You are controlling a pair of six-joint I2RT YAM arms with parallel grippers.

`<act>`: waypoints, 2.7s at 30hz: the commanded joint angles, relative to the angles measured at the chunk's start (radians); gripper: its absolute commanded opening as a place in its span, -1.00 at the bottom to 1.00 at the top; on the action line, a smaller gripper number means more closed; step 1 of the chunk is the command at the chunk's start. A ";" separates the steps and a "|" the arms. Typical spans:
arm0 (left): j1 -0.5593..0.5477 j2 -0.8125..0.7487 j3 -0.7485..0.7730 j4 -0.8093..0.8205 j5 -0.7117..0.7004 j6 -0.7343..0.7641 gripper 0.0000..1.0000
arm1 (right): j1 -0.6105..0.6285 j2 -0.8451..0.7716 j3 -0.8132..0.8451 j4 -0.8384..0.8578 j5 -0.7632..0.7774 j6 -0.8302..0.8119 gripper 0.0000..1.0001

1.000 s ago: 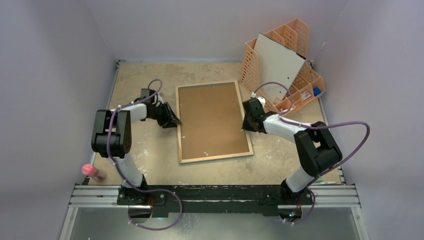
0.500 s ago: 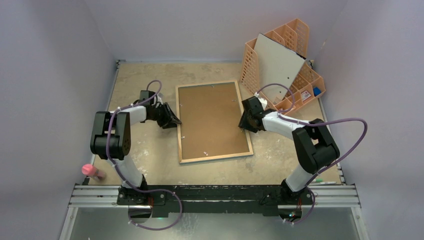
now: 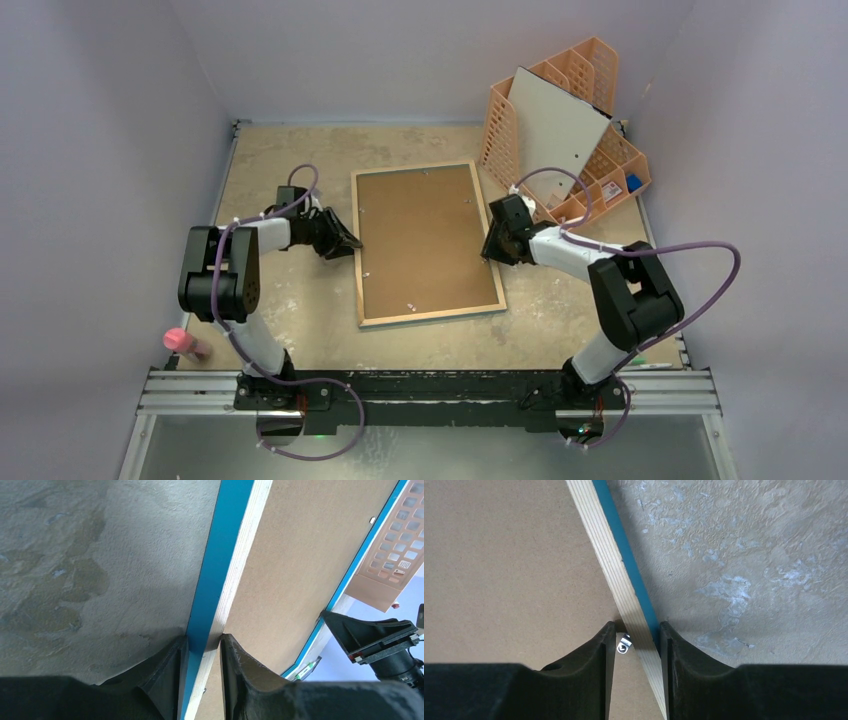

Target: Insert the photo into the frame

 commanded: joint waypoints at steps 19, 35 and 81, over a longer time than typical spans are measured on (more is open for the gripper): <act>-0.022 0.063 -0.045 -0.083 -0.044 -0.014 -0.36 | -0.012 -0.158 -0.138 0.103 -0.207 -0.062 -0.55; -0.022 0.036 0.067 -0.165 -0.092 0.054 0.13 | -0.013 -0.110 0.069 -0.003 0.040 -0.073 0.47; -0.087 0.219 0.241 -0.370 -0.514 0.248 -0.33 | -0.048 0.351 0.489 -0.066 0.223 -0.478 0.36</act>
